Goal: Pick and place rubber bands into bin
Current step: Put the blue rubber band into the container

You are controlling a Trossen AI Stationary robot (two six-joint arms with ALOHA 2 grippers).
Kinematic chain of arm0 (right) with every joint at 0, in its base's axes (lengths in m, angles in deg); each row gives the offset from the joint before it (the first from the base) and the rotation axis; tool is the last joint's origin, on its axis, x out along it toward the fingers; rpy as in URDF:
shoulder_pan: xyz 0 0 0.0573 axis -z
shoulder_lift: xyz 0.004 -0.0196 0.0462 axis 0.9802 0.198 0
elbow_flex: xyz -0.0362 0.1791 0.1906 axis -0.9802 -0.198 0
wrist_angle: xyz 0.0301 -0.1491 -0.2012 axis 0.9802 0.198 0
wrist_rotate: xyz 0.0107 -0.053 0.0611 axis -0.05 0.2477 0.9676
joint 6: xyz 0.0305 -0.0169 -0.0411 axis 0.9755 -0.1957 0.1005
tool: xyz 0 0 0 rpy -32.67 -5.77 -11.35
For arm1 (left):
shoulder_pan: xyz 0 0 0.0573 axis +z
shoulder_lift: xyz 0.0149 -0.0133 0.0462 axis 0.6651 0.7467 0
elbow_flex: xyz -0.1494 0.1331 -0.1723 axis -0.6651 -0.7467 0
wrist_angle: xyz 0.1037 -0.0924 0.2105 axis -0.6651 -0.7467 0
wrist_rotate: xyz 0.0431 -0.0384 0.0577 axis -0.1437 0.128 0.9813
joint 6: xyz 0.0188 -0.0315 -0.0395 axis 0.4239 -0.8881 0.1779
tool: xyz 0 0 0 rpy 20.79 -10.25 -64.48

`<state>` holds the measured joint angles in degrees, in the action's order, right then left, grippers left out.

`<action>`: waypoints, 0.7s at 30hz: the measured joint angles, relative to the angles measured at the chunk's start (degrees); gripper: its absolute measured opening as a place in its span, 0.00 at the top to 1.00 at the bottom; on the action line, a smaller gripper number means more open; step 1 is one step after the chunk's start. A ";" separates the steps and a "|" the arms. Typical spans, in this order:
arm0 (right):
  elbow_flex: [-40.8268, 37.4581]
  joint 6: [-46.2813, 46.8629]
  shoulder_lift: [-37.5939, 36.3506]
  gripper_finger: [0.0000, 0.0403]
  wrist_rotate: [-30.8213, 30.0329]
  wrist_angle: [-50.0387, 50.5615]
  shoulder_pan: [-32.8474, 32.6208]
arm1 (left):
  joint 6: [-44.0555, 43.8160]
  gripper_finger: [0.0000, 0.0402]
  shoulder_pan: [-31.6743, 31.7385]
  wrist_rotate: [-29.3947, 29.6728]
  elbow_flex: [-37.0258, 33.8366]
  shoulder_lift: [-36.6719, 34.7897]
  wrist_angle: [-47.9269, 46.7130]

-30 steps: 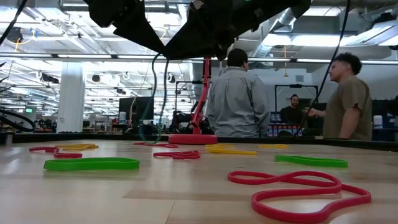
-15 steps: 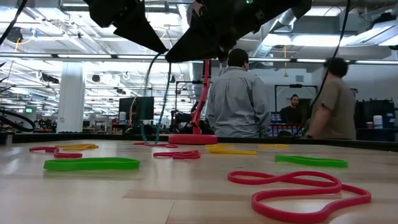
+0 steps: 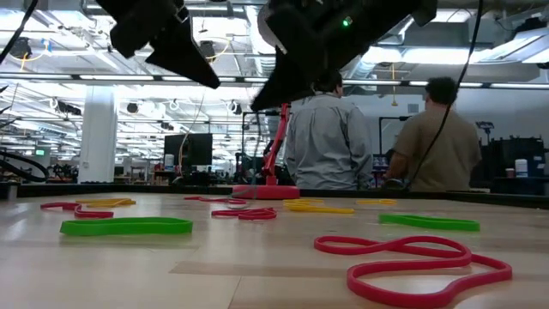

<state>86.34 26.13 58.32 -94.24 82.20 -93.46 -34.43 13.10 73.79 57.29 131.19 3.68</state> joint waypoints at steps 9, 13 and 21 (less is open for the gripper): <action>6.18 15.29 -9.52 1.00 -5.15 35.95 -1.84 | -12.43 0.75 0.11 -4.34 -0.05 -0.72 -12.92; 10.18 29.01 -15.99 1.00 1.42 54.92 -5.93 | -18.76 0.75 -1.14 -5.70 -0.07 -3.42 -22.87; 7.04 64.12 -22.09 1.00 9.14 70.52 -23.78 | -40.67 0.75 -7.14 1.46 -0.07 -10.73 -44.06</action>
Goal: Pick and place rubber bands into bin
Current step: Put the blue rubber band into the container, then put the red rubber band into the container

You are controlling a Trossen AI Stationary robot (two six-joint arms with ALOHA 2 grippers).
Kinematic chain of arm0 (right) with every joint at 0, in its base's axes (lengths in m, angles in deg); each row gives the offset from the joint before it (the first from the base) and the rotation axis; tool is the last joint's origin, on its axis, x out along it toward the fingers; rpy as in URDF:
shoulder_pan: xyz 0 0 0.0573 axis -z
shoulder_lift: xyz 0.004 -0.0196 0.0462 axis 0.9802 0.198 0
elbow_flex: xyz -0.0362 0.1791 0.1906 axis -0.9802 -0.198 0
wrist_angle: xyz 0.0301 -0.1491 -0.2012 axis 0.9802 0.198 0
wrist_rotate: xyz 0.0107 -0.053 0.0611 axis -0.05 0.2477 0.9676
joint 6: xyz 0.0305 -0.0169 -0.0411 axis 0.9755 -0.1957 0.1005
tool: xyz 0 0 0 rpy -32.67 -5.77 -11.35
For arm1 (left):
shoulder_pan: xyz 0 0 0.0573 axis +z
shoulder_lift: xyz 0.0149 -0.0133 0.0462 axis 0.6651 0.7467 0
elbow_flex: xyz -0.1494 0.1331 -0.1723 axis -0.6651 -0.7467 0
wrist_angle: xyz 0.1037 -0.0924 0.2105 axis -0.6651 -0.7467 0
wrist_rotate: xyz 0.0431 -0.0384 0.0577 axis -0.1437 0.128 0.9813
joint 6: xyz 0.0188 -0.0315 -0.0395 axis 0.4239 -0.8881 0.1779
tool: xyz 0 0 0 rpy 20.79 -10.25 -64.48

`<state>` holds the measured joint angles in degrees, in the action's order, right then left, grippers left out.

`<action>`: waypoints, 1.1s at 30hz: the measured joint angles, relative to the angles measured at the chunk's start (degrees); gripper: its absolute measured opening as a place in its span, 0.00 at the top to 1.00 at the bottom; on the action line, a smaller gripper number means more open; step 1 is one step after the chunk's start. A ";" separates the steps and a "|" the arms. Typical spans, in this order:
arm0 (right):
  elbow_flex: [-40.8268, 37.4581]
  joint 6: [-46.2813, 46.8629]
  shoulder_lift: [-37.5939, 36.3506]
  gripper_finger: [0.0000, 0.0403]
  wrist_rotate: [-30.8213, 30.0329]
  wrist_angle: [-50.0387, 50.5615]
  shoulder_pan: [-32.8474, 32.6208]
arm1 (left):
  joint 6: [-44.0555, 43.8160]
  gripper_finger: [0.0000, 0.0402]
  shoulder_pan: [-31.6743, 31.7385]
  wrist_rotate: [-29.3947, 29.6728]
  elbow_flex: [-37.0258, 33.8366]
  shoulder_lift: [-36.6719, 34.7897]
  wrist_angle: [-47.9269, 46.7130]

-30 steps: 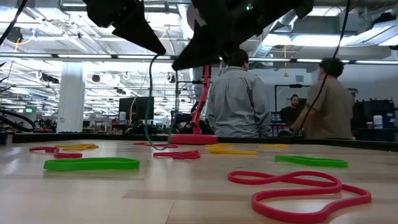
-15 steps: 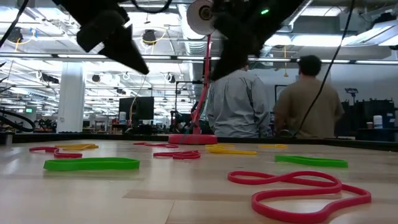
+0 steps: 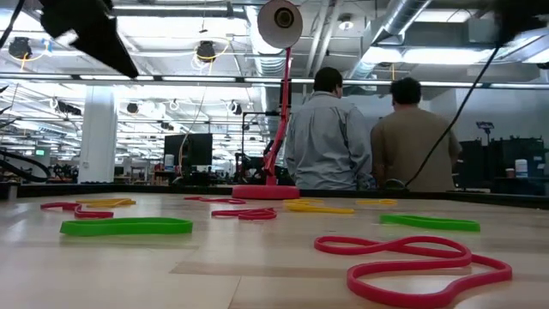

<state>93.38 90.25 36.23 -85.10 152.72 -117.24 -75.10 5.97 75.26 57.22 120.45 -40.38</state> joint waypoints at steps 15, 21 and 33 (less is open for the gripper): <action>-4.02 44.08 8.79 0.99 16.73 1.79 -22.37 | -5.06 0.75 -7.63 1.43 0.00 1.02 -0.23; -4.05 49.82 12.10 0.99 23.65 -2.45 -25.22 | -2.91 0.75 -7.55 3.82 0.00 1.01 -0.51; -4.02 49.98 13.56 0.89 23.11 -3.15 -19.56 | 1.42 0.75 -4.77 2.54 0.00 1.01 -0.86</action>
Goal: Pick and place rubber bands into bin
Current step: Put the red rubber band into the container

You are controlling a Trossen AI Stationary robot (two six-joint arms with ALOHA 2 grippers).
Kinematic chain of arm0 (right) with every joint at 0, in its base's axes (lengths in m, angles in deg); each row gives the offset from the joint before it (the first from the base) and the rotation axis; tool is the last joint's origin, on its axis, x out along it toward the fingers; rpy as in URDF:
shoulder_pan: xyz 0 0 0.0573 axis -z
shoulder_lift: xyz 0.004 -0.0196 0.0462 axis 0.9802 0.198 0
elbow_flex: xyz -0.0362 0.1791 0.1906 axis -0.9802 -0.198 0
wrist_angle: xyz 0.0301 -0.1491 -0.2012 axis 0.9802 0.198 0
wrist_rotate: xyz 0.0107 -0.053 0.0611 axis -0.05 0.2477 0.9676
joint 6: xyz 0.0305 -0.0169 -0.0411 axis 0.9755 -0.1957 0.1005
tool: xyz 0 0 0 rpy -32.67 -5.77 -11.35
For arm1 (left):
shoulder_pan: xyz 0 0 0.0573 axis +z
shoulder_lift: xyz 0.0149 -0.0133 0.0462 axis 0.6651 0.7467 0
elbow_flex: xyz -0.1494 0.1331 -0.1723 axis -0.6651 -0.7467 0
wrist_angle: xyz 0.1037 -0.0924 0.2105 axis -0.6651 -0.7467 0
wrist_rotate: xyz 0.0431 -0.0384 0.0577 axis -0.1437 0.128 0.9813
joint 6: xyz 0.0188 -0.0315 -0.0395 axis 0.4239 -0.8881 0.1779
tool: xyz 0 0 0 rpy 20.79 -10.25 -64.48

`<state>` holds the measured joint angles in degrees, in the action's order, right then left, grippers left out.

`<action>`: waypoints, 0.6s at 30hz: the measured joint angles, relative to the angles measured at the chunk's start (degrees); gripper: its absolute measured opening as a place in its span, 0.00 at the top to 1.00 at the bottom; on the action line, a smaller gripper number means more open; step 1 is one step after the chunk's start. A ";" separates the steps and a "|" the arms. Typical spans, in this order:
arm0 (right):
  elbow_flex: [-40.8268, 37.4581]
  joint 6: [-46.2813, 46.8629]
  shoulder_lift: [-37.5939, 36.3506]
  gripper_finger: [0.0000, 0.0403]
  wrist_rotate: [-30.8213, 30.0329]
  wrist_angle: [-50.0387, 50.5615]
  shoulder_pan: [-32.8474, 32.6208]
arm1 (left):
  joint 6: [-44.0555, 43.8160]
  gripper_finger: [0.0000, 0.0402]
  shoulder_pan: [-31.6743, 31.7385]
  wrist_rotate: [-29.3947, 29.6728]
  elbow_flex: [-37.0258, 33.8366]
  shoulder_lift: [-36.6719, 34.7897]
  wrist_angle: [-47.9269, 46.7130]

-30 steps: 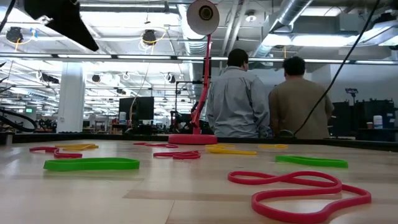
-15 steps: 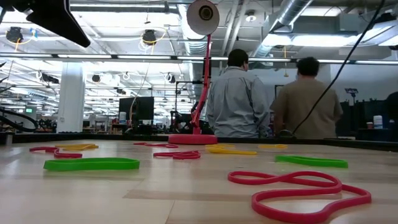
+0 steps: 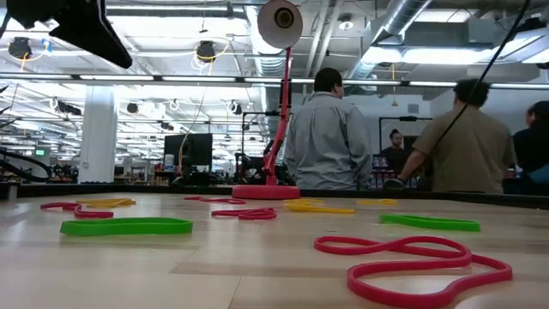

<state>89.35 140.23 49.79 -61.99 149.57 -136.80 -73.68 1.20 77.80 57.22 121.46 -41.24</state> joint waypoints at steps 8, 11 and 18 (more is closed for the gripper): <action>0.00 -4.43 0.00 0.82 -0.22 -3.83 1.90 | 1.94 0.75 0.54 -0.15 0.00 -0.26 -7.39; 0.00 -10.76 0.00 0.82 -0.84 -3.84 3.27 | -1.46 0.75 1.30 1.59 0.00 -1.71 -13.12; 5.36 -31.67 -0.50 0.82 -8.20 0.71 8.34 | 1.72 0.75 3.79 3.46 0.00 -9.22 -17.01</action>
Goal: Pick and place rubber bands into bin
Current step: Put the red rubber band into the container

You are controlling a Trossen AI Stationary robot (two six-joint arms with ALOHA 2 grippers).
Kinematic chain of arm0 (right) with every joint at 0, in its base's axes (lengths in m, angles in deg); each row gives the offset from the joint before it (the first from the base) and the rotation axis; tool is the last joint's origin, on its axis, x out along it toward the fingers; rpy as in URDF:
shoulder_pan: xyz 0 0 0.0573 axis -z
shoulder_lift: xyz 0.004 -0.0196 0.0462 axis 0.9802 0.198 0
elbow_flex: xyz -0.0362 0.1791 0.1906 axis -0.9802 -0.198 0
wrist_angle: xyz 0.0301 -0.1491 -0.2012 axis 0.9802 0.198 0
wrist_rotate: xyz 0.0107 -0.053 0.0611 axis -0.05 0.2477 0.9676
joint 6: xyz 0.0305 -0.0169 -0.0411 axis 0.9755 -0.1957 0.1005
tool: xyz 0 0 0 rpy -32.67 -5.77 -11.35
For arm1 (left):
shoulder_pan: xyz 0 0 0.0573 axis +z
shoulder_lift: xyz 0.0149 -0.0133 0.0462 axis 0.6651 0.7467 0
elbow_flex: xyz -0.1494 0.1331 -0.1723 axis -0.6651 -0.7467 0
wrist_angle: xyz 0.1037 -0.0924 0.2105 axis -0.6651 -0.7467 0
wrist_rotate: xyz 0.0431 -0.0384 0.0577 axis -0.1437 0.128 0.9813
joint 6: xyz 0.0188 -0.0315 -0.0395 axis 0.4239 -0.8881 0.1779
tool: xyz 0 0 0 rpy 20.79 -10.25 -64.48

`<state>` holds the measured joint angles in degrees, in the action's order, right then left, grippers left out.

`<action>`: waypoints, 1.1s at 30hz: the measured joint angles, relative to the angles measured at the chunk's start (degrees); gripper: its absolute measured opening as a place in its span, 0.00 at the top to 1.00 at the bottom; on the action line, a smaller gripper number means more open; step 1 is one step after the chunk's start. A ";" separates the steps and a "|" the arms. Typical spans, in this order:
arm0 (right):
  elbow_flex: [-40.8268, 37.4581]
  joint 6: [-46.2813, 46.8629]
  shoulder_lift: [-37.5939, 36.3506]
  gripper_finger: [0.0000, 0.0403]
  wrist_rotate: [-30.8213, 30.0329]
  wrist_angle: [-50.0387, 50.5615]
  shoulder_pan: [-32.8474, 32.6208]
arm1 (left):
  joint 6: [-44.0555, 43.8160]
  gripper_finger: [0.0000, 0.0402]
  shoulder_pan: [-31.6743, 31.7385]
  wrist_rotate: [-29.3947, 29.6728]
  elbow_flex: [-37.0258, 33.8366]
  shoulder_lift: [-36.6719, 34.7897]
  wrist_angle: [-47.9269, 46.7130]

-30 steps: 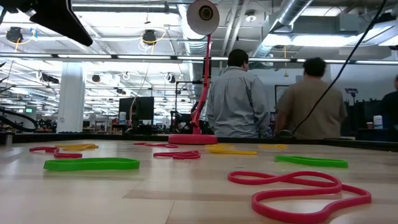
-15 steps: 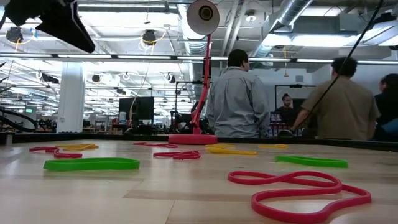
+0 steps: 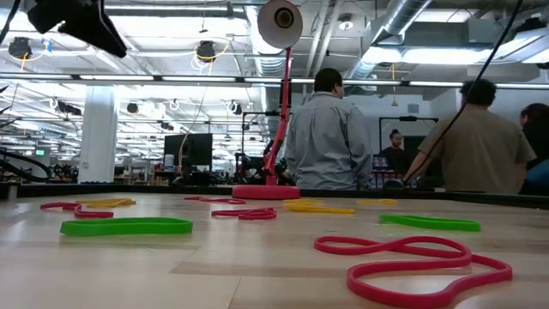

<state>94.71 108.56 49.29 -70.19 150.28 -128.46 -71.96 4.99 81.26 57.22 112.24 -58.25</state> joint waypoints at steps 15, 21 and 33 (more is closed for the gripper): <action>11.43 -32.21 -12.12 0.82 -53.53 15.71 4.06 | 8.09 0.75 10.74 4.49 -0.72 -25.75 4.74; 6.37 -25.65 -15.70 0.82 -50.25 18.36 9.67 | 20.87 0.75 10.78 4.17 -11.62 -29.52 26.20; -1.03 -43.18 -27.03 0.82 -33.88 3.06 21.70 | 58.23 0.75 27.43 -21.95 -28.73 -22.50 81.91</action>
<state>93.68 65.39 22.26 -104.07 153.34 -106.77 -13.73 32.42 59.31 28.49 89.74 23.65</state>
